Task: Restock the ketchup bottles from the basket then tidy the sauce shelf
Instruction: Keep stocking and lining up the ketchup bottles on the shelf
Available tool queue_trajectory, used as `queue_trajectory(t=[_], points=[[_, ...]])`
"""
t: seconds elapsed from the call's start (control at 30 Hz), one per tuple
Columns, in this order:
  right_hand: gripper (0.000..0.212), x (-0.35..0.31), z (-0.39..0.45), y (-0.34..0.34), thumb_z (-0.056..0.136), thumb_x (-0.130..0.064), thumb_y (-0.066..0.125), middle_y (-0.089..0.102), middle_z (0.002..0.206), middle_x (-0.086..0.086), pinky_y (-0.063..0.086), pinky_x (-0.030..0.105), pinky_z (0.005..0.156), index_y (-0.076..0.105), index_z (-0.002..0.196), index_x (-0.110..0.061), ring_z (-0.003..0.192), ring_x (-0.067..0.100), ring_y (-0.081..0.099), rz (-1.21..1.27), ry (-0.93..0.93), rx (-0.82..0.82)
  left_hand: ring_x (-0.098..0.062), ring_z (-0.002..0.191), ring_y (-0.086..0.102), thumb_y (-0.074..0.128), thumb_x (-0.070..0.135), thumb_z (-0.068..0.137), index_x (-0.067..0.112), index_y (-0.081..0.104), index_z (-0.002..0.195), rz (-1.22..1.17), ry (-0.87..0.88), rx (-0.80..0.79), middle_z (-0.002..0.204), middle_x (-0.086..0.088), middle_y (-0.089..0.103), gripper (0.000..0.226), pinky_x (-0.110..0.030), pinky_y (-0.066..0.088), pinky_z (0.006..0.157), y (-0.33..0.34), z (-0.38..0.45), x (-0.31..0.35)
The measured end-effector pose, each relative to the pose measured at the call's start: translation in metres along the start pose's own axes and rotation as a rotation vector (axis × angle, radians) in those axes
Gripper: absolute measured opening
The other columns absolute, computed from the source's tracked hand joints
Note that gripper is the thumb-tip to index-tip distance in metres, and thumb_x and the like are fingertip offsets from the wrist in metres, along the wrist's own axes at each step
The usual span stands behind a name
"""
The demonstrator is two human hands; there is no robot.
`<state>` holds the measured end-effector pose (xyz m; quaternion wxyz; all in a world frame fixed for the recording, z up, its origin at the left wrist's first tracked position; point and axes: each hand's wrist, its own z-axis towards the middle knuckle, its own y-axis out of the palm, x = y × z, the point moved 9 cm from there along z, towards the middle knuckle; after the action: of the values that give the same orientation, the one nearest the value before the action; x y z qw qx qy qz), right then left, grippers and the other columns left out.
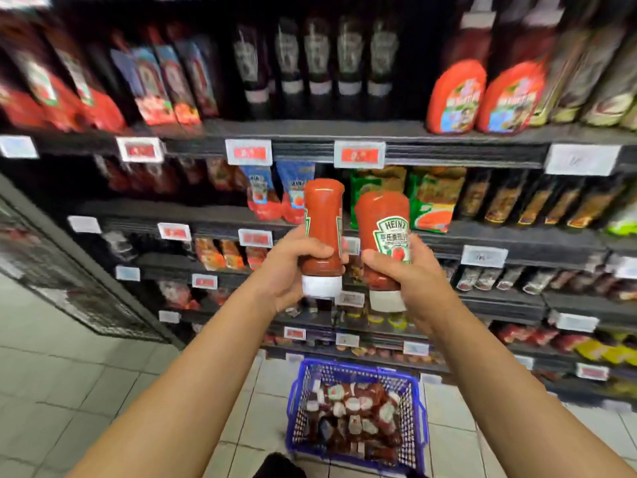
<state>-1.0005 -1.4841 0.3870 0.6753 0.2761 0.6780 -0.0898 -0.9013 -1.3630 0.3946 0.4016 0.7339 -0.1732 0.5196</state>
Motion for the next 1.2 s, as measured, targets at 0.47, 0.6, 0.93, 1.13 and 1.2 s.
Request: queue_trajectory(t=[0.47, 0.6, 0.93, 1.13, 1.2], points=[[0.051, -0.119, 0.143, 0.075, 0.07, -0.008, 0.091, 0.074, 0.082, -0.001, 0.059, 0.028, 0.059, 0.058, 0.109, -0.013, 0.07, 0.009, 0.071, -0.205, -0.311, 0.16, -0.028, 0.083, 0.06, 0.075, 0.008, 0.062, 0.014, 0.062, 0.099, 0.303, 0.31, -0.037, 0.089, -0.012, 0.064, 0.04, -0.04, 0.049, 0.078, -0.075, 0.128, 0.179], [0.05, -0.141, 0.184, 0.082, 0.069, -0.009, 0.091, 0.074, 0.08, -0.004, 0.056, 0.02, 0.056, 0.058, 0.106, -0.013, 0.068, 0.006, 0.07, -0.281, -0.369, 0.251, -0.027, 0.076, 0.061, 0.076, 0.013, 0.048, 0.006, 0.07, 0.089, 0.311, 0.264, -0.025, 0.084, -0.017, 0.065, 0.043, -0.032, 0.051, 0.07, -0.094, 0.178, 0.212], [0.038, -0.149, 0.286, 0.076, 0.073, -0.005, 0.087, 0.077, 0.09, -0.002, 0.058, 0.021, 0.067, 0.067, 0.101, -0.02, 0.079, 0.008, 0.075, -0.408, -0.257, 0.219, -0.04, 0.09, 0.069, 0.072, 0.021, 0.032, 0.011, 0.073, 0.078, 0.5, 0.26, 0.008, 0.096, -0.021, 0.074, 0.046, -0.047, 0.054, 0.092, -0.103, 0.263, 0.232], [0.046, -0.158, 0.328, 0.06, 0.079, -0.005, 0.083, 0.072, 0.113, 0.014, 0.054, 0.046, 0.098, 0.062, 0.12, -0.01, 0.107, 0.028, 0.07, -0.548, -0.315, 0.159, -0.036, 0.098, 0.067, 0.073, 0.026, 0.039, 0.01, 0.066, 0.108, 0.571, 0.367, -0.021, 0.103, -0.016, 0.072, 0.071, -0.051, 0.052, 0.093, -0.109, 0.27, 0.234], [0.057, -0.157, 0.333, 0.051, 0.08, -0.01, 0.084, 0.07, 0.119, 0.015, 0.051, 0.052, 0.103, 0.056, 0.13, -0.006, 0.113, 0.03, 0.067, -0.57, -0.331, 0.169, -0.028, 0.093, 0.066, 0.073, 0.024, 0.042, 0.017, 0.066, 0.104, 0.579, 0.38, -0.033, 0.096, -0.008, 0.071, 0.062, -0.046, 0.052, 0.09, -0.112, 0.269, 0.235]])
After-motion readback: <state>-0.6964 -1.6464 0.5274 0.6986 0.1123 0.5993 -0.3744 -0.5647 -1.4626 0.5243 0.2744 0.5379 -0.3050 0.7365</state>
